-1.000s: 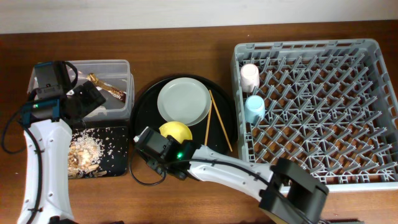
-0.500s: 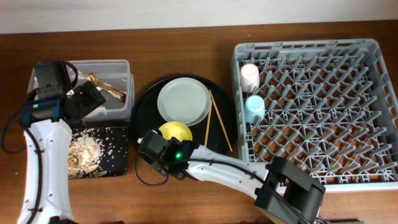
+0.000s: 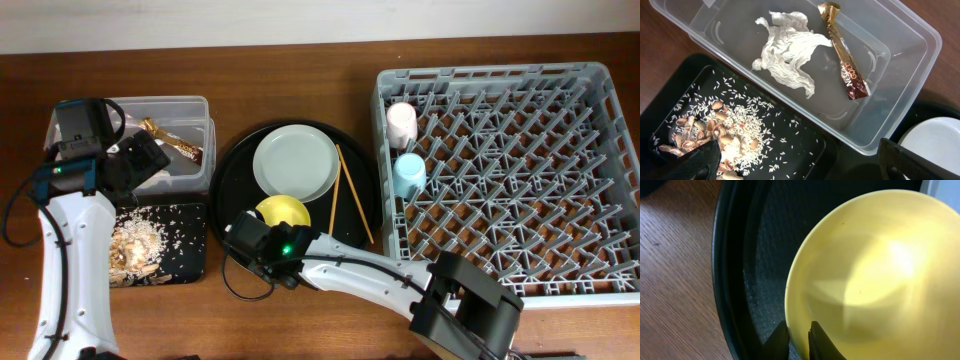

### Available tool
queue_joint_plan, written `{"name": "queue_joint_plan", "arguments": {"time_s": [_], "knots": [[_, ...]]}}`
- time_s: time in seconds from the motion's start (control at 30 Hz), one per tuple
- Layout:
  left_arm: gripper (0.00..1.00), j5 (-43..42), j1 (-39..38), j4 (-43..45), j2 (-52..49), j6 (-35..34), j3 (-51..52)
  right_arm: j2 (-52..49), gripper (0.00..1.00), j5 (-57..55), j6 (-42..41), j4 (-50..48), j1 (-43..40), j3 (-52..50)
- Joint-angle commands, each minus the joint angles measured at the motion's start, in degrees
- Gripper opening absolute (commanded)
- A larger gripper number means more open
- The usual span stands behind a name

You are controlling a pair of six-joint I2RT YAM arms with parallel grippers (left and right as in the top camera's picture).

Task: Sort waste into correct bins and load items into the dishwasher rack
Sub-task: 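Lower the right gripper onto the yellow bowl rim and grasp it, then carry the yellow bowl into the rack and set it down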

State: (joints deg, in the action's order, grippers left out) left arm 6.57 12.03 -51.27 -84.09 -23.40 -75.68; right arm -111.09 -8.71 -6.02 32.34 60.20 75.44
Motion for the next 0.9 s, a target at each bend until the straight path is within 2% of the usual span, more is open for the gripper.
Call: {"name": "queue_joint_plan", "arguments": {"time_s": [0.0,0.13,0.17,0.2,0.3,0.53,0.6,0.7,0.8,0.87], "knots": [[0.99,-0.1,0.1,0.0,0.9,0.7,-0.9,-0.3,0.15,-1.7,-0.2,0.3,0.0,0.3],[0.99,-0.1,0.1,0.0,0.9,0.7,-0.9,-0.3,0.13,-1.7,-0.2,0.3,0.0,0.4],[0.99,-0.1,0.1,0.0,0.9,0.7,-0.9,-0.3,0.07,-1.0,-0.2,0.7,0.1,0.4],[0.99,-0.1,0.1,0.0,0.9,0.7,-0.9,-0.3,0.04,-0.3,-0.2,1.0,0.2,0.4],[0.99,-0.1,0.1,0.0,0.9,0.7,-0.9,0.4,0.04,0.8,-0.4,1.5,0.2,0.7],[0.99,-0.1,0.1,0.0,0.9,0.7,-0.9,12.0,0.04,4.2,-0.5,5.9,0.0,3.3],[0.99,-0.1,0.1,0.0,0.9,0.7,-0.9,17.4,0.04,7.0,-4.1,7.6,-1.3,3.3],[0.99,-0.1,0.1,0.0,0.9,0.7,-0.9,29.4,0.04,19.9,-7.0,13.9,-11.2,3.3],[0.99,-0.1,0.1,0.0,0.9,0.7,-0.9,34.6,0.04,36.6,-6.6,20.8,-24.5,3.3],[0.99,-0.1,0.1,0.0,0.9,0.7,-0.9,35.2,0.04,47.5,-3.5,24.7,-33.5,3.2]]}}
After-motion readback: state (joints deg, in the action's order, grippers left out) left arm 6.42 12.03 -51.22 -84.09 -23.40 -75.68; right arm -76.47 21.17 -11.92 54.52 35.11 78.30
